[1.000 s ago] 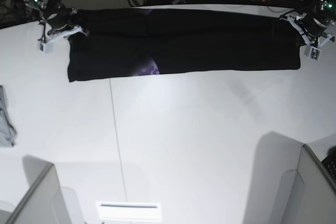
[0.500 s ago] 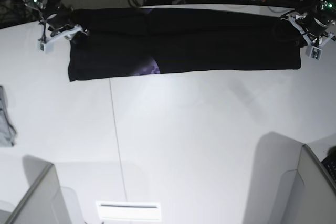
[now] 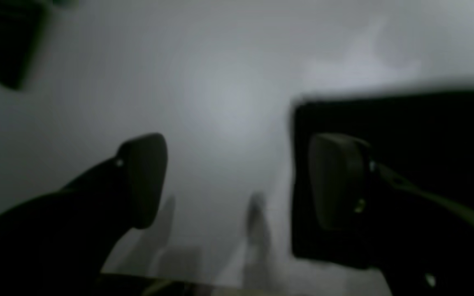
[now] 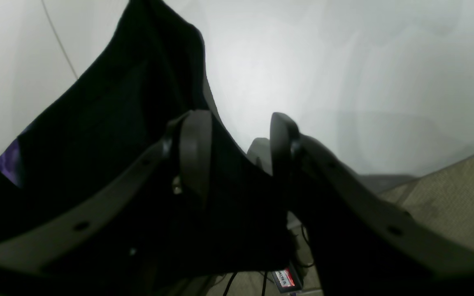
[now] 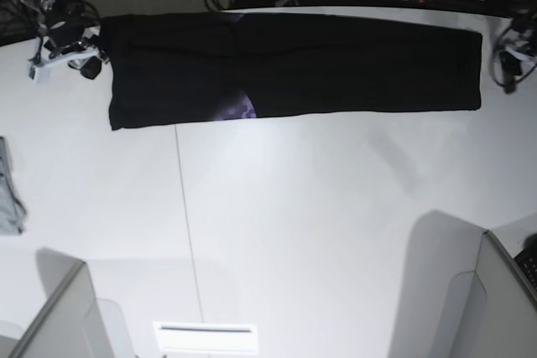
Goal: Fold the T-shirt properly
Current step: 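Lower the folded edge onto the shirt and open both grippers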
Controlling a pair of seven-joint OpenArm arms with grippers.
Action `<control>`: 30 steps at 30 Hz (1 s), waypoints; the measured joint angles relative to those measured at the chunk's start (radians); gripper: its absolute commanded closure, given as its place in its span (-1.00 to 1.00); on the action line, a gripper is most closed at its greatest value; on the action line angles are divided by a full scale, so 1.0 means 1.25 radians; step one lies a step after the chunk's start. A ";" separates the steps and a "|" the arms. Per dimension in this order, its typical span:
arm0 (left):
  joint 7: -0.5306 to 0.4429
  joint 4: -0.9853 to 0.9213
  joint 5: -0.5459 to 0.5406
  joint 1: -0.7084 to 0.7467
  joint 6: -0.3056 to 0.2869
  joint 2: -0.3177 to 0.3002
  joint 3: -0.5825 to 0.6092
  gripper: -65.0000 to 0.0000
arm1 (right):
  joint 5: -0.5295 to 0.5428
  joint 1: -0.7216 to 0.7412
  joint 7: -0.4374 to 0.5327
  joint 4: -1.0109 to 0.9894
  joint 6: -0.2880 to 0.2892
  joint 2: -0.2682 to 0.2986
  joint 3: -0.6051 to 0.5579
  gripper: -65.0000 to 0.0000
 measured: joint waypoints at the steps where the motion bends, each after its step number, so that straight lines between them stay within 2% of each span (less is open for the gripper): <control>1: 0.003 0.000 -0.024 0.006 0.000 0.001 -0.003 -0.21 | 0.001 0.000 0.006 0.020 -0.001 0.002 -0.011 0.30; 2: 0.006 -0.002 -0.043 0.013 -0.001 0.002 0.001 0.02 | 0.000 0.000 0.018 0.037 0.000 0.004 -0.033 0.30; 3: 0.006 -0.005 -0.054 0.019 -0.001 0.005 0.006 0.33 | 0.003 0.003 0.023 0.049 0.000 0.006 -0.063 0.33; 5: 0.006 -0.010 -0.034 0.020 0.003 0.007 0.043 1.00 | 0.006 0.021 -0.003 0.050 0.002 0.004 -0.130 0.51; 7: 0.002 -0.032 -0.027 0.017 0.004 0.007 0.090 1.00 | 0.004 0.048 -0.003 0.039 0.003 0.004 -0.189 0.91; 8: 0.002 -0.043 -0.026 0.015 0.002 0.011 0.109 1.00 | 0.008 0.061 0.005 0.028 0.004 0.005 -0.217 1.00; 11: 0.000 -0.063 -0.023 0.016 0.002 0.028 0.128 1.00 | 0.006 0.085 0.007 -0.008 0.003 0.002 -0.273 1.00; 22: -0.006 -0.219 -0.023 -0.018 0.005 0.031 0.135 1.00 | -0.004 0.089 0.011 -0.091 0.000 0.009 -0.293 1.00; 24: -0.001 -0.234 -0.016 -0.023 0.005 0.030 0.137 1.00 | -0.066 0.089 0.008 -0.106 0.000 0.007 -0.293 1.00; 26: 0.000 -0.234 0.035 -0.030 0.005 0.027 0.166 1.00 | -0.132 0.093 0.013 -0.107 0.004 -0.003 -0.293 1.00; 30: -0.059 -0.243 0.135 -0.070 0.005 0.030 0.222 1.00 | -0.266 0.115 0.027 -0.116 0.004 -0.055 -0.291 1.00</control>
